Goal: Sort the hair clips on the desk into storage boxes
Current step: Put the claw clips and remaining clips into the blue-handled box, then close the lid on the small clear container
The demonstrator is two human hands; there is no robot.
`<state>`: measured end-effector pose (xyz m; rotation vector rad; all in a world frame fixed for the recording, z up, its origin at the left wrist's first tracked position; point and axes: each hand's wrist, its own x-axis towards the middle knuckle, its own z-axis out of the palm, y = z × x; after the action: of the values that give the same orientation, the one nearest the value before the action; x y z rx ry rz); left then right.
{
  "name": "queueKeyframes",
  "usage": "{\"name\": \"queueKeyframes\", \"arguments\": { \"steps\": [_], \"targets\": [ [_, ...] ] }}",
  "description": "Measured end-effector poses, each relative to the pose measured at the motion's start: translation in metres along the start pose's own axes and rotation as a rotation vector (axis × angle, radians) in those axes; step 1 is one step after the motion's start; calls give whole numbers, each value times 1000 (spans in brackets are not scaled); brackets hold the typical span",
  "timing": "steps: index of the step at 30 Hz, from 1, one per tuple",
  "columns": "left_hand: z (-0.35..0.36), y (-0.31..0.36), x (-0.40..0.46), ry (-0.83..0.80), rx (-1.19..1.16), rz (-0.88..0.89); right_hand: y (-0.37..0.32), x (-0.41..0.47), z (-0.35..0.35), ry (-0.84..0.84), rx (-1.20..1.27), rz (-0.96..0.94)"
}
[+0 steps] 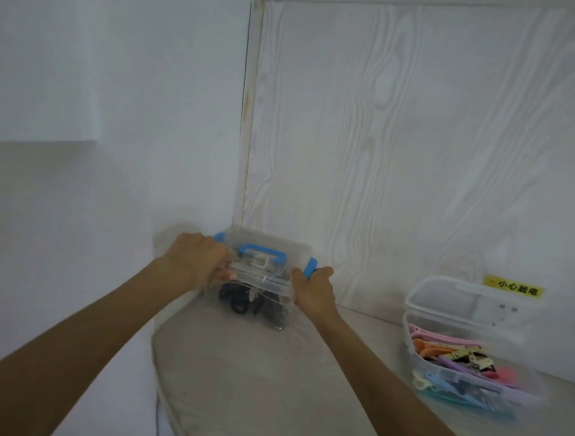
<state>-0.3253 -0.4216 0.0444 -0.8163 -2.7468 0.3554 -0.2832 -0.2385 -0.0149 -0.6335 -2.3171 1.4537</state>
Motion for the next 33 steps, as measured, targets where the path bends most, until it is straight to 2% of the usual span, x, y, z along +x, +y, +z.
{"name": "queueKeyframes", "arguments": {
  "steps": [4, 7, 9, 12, 14, 16, 17, 19, 22, 25, 27, 31, 33],
  "targets": [
    [-2, 8, -6, -58, -22, -44, 0, -16, -8, -97, -49, 35],
    [-5, 15, -19, 36, -39, -110, -1, -37, -37, -140, -182, -47],
    [-13, 32, -21, 230, -86, -62, -1, -52, -74, -34, -334, -276],
    [-40, 85, -15, 494, -334, 109, 0, -74, -142, 241, -538, -652],
    [-59, 130, -8, 570, -459, 193, 5, -77, -185, 432, -628, -764],
    [-76, 178, 1, 535, -505, 246, 18, -77, -229, 539, -681, -739],
    [-80, 198, 5, 510, -503, 271, 25, -76, -246, 530, -689, -696],
    [-86, 234, 12, 474, -478, 339, 45, -77, -276, 402, -760, -602],
    [-82, 270, 18, 521, -380, 462, 79, -77, -299, 221, -910, -548],
    [-78, 283, 18, 608, -309, 550, 98, -77, -303, 294, -1054, -629],
    [-69, 282, 14, 592, -262, 590, 103, -79, -298, 374, -1110, -743],
    [-30, 269, -5, 639, -174, 706, 125, -90, -282, 287, -1053, -838],
    [-13, 270, -13, 691, -221, 742, 142, -97, -277, 263, -1038, -871]
  ]
}}
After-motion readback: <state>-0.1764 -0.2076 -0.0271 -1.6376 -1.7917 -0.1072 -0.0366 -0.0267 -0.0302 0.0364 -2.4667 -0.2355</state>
